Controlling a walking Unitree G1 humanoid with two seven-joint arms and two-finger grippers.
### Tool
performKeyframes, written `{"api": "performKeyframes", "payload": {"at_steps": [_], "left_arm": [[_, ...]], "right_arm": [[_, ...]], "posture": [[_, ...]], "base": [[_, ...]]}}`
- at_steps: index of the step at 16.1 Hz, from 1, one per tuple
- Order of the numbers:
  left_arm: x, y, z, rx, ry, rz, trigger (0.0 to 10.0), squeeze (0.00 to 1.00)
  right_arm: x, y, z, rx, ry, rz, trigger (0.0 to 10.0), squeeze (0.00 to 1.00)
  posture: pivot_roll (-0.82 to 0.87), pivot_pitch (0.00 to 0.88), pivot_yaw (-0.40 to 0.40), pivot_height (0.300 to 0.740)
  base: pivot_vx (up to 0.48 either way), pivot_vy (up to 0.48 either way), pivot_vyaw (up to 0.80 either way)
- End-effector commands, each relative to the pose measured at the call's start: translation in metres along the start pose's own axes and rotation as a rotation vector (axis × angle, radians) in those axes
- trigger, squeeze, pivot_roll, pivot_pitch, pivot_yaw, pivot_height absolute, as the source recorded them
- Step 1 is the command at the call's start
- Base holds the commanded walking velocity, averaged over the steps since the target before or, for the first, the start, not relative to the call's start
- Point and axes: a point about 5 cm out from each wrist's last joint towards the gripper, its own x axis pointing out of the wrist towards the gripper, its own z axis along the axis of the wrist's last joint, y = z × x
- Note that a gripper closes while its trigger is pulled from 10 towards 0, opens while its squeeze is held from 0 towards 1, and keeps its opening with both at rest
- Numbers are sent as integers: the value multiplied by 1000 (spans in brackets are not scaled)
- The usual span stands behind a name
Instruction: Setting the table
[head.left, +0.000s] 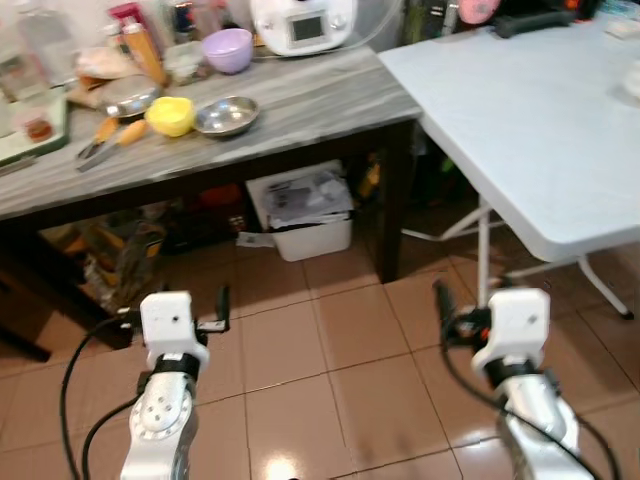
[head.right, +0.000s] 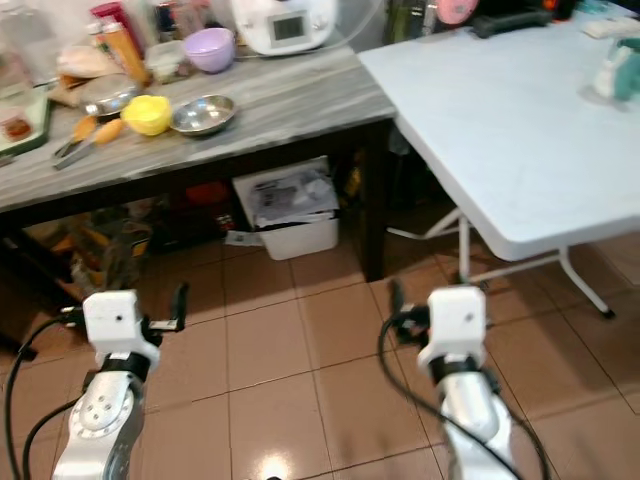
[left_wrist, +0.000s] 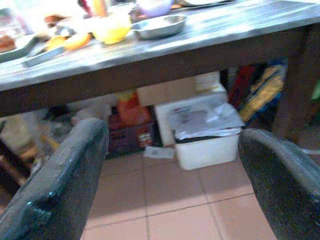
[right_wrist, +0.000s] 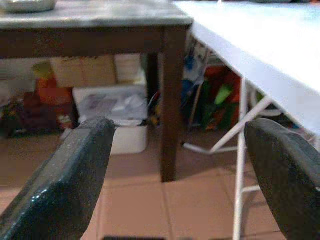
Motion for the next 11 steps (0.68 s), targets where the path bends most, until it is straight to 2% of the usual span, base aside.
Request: {"api": "performKeyframes", "payload": {"at_steps": [1,4,6,8,11], "left_arm": [[-3,5,-7,10,32,16,10000,0],[0,4,-10,15,37,-6,10000,0],[0,9,-11,26,42,2,10000,0],[-7,14,-12,24,47,28,10000,0],[-16,12,-19,-2,66,72,10000,0]], "right_arm": [[-1,5,3,1,-21,30,10000,0],[-8,-4,-12,-23,36,25,10000,0],[-2,-1,-12,-17,31,43,10000,0],[8,7,-5,-8,1,89,10000,0],[18,15,-12,44,27,125,10000,0]], "posture": [[-262,132,155,740],[-261,131,144,740],[-249,124,139,740],[-213,98,118,740],[-152,89,82,740]], "base": [[0,0,0],[0,0,0],[0,0,0],[0,0,0],[0,0,0]]}}
